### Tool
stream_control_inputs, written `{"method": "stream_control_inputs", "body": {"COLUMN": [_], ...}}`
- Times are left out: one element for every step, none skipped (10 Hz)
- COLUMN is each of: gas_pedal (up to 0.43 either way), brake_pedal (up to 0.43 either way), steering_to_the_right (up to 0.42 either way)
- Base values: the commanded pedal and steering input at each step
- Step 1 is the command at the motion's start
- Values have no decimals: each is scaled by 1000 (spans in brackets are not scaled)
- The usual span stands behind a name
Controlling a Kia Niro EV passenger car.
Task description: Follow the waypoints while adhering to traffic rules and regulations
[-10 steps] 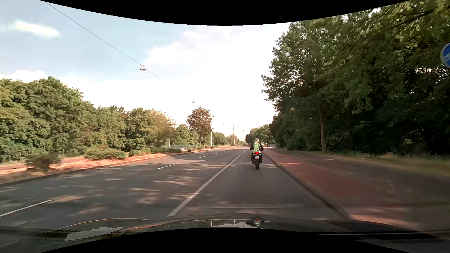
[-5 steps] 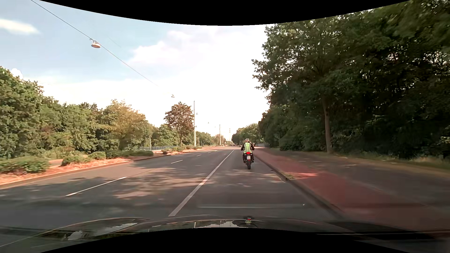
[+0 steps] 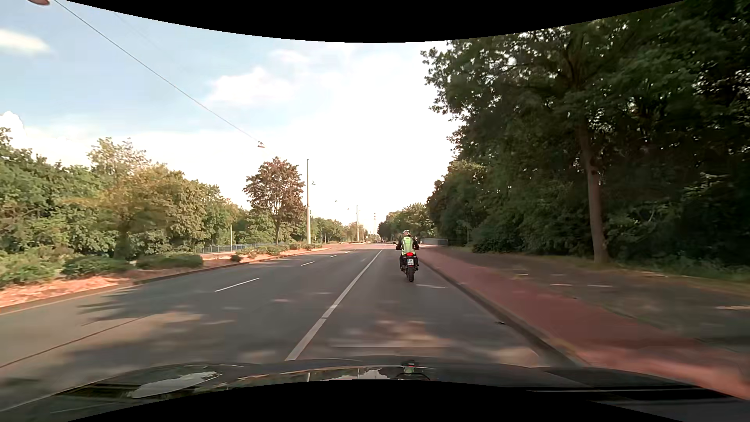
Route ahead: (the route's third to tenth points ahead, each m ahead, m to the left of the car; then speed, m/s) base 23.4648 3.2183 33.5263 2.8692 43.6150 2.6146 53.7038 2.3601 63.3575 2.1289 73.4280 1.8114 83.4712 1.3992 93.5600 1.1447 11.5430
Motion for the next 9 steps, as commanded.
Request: {"method": "stream_control_inputs", "body": {"gas_pedal": [260, 260, 260, 228, 209, 150, 138, 138, 138], "brake_pedal": [0, 0, 0, 0, 0, 0, 0, 0, 0], "steering_to_the_right": [15, 13, 11, 10, 9, 8, 8, 4, 4]}}
